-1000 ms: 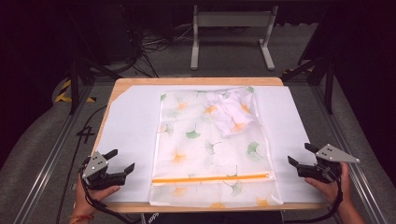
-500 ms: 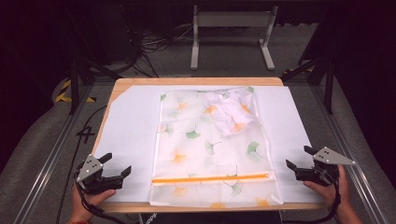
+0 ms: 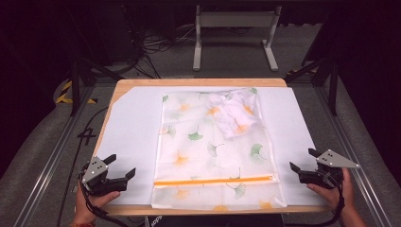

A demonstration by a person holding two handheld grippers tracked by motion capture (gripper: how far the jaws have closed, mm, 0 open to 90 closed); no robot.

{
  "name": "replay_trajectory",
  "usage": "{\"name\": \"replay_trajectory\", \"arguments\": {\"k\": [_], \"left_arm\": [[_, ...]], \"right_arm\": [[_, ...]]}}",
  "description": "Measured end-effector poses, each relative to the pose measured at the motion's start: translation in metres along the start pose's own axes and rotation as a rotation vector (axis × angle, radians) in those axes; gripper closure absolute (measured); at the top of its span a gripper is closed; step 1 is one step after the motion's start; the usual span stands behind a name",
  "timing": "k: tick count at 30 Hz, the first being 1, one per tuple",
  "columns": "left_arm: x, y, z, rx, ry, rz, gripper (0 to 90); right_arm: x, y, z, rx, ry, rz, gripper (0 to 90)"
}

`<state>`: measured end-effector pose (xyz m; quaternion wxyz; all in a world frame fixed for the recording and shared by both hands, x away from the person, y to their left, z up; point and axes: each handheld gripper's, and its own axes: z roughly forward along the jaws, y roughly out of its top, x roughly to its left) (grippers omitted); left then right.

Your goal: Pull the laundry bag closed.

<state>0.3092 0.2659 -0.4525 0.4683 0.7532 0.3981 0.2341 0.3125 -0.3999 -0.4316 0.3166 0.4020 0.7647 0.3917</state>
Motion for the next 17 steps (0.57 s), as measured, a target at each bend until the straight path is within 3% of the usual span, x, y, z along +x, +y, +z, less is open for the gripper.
{"name": "replay_trajectory", "arguments": {"k": [17], "left_arm": [[-0.0011, 0.0032, 0.0050, 0.010, -0.001, 0.015, 10.9]], "right_arm": [[0.0002, -0.0011, -0.0028, -0.003, 0.003, 0.009, 12.9]]}}
